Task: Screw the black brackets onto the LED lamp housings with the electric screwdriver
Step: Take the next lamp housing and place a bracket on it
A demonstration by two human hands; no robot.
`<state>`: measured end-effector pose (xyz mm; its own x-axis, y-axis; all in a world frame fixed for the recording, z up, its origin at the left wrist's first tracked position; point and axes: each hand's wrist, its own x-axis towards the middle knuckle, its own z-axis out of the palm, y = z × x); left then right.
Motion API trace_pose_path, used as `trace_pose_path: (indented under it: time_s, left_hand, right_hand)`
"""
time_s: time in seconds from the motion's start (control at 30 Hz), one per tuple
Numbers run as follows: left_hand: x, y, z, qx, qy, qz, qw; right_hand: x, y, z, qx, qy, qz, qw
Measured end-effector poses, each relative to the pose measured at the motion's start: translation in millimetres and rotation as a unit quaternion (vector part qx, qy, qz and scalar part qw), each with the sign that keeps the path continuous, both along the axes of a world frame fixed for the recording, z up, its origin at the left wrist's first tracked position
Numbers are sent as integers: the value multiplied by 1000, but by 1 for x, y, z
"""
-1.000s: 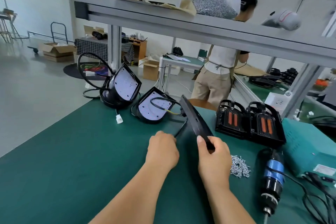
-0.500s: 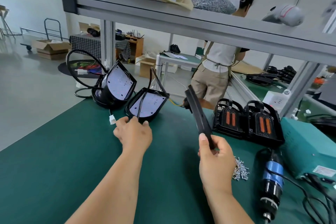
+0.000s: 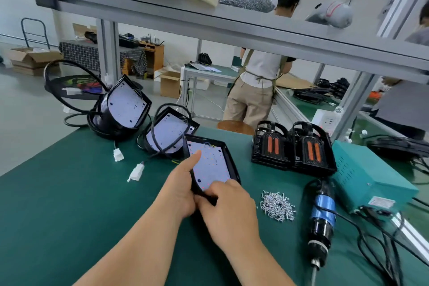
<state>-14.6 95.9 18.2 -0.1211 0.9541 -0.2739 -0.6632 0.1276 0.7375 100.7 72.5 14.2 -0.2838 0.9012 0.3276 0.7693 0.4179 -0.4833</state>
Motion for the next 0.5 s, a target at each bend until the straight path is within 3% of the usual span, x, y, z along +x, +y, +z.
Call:
trace_pose_path:
  time_s: [0.13,0.27,0.33,0.37,0.43,0.5]
  left_hand:
    - [-15,7,-7,-5,-26,-17,1000]
    - [-15,8,-5,10,-34,-56,998]
    - [-20,6,-5,3,-30,-72,997]
    - [-22,5,-6,3,-25,-83,996]
    - [-25,3,-7,15,-19,-99,995]
    - [-25,1,-5,38,-17,-96,995]
  right_hand:
    - [-2,-8,6,-16,-91,77,993]
    - [-2,-16,12,-14,-120,122,985]
    - [-1,-17,14,2,-53,80,995]
    - [1,-14,14,28,23,44,998]
    - [8,-4,12,114,186,-40,975]
    - [14,10,10,98,248,-97,959]
